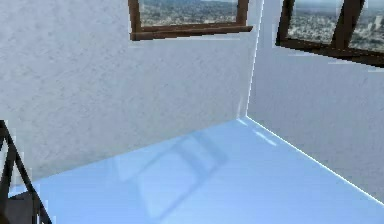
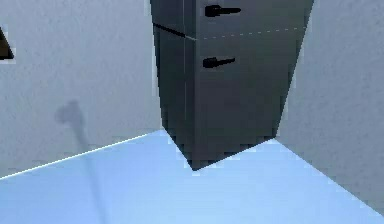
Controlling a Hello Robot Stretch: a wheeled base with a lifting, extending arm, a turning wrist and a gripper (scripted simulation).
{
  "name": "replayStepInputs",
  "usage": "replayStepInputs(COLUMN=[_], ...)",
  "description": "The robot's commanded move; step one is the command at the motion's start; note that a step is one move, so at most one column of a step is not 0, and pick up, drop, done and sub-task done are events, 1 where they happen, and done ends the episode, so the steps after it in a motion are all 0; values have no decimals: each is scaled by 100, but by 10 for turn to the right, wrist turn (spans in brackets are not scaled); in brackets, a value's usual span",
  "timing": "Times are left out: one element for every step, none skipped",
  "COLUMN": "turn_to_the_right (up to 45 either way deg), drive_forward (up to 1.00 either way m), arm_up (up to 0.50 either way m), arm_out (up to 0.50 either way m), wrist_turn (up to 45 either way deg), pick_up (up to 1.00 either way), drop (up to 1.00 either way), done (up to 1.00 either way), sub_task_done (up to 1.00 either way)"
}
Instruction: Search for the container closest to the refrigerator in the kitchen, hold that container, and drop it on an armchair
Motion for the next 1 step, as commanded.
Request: replayStepInputs(turn_to_the_right=[0], drive_forward=[45], arm_up=[0], arm_out=[0], wrist_turn=[0], pick_up=[0], drop=[0], done=[0], sub_task_done=[0])
